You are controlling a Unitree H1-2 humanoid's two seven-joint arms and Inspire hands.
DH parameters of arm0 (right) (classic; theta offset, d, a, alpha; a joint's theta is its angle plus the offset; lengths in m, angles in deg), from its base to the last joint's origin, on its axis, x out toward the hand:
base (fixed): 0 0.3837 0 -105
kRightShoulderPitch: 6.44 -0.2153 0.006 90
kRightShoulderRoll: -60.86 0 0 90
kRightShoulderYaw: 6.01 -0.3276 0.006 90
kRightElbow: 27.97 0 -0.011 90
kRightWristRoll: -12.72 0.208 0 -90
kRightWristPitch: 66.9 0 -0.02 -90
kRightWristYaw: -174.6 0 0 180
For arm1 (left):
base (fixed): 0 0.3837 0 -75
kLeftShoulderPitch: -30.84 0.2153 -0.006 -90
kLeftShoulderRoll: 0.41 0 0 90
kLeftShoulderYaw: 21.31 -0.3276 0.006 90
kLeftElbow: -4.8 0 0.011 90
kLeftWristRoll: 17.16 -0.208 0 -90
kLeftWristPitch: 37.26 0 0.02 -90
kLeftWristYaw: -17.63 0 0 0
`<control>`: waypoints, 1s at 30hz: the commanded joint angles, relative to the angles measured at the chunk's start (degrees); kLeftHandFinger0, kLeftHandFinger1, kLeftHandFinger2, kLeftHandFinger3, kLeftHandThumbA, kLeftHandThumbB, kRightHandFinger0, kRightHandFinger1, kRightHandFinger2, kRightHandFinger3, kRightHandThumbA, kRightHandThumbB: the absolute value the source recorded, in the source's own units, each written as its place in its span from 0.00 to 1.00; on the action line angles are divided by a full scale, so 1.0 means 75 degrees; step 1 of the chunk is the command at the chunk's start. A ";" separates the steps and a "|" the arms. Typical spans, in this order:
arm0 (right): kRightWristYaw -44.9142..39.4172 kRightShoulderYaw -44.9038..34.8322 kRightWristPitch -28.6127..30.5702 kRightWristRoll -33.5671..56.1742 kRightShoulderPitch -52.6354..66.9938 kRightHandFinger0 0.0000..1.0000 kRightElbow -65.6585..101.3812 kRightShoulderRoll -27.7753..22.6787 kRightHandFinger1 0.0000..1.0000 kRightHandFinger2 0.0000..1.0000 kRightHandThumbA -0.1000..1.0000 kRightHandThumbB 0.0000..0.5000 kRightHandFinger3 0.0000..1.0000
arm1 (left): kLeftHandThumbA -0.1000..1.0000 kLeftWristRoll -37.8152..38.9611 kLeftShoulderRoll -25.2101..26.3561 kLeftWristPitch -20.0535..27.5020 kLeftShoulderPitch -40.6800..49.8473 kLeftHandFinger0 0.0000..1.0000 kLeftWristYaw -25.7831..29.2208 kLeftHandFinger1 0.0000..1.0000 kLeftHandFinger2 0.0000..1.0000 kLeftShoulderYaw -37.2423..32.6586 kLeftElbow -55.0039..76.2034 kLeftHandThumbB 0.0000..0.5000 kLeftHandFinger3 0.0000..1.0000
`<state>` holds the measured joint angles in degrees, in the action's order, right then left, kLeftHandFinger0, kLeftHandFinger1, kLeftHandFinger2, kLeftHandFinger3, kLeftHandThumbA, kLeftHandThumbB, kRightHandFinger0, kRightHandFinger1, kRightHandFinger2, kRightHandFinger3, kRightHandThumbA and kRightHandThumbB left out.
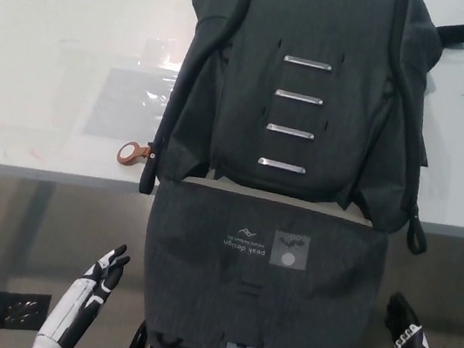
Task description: A bag is kept in the middle of the table with its flap loosely closed and the robot uses its right hand to adjust it and opens it
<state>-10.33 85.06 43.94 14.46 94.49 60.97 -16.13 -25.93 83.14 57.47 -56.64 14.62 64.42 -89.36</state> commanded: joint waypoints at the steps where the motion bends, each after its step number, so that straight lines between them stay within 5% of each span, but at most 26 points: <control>1: -0.0193 0.0013 0.0269 0.0731 -0.0061 1.00 -0.0049 0.0102 1.00 1.00 1.00 0.33 1.00 | 1.00 0.0001 0.0012 0.0270 -0.0055 1.00 0.0032 1.00 1.00 0.0018 0.0116 0.59 1.00; 9: -0.0321 0.0147 0.0056 0.1061 -0.0310 1.00 -0.0057 0.0242 1.00 1.00 1.00 0.26 1.00 | 1.00 0.0009 0.0064 0.0189 -0.0319 1.00 -0.0015 1.00 1.00 0.0035 0.0123 0.59 1.00; 16: -0.0420 0.0106 -0.0232 0.1431 -0.0085 1.00 0.0061 0.0171 1.00 1.00 1.00 0.40 1.00 | 1.00 0.0047 0.0034 0.0305 -0.0160 1.00 0.0000 1.00 1.00 0.0027 0.0141 0.61 1.00; 30: -0.0460 0.0209 -0.0106 0.1247 -0.0179 1.00 -0.0187 0.0169 1.00 1.00 1.00 0.29 1.00 | 1.00 0.0075 0.0107 0.0239 -0.0094 1.00 -0.0021 1.00 1.00 0.0097 0.0163 0.61 1.00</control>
<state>-12.53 86.30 42.65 23.03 93.78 59.24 -14.78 -25.60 83.20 57.74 -57.12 14.61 64.75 -89.35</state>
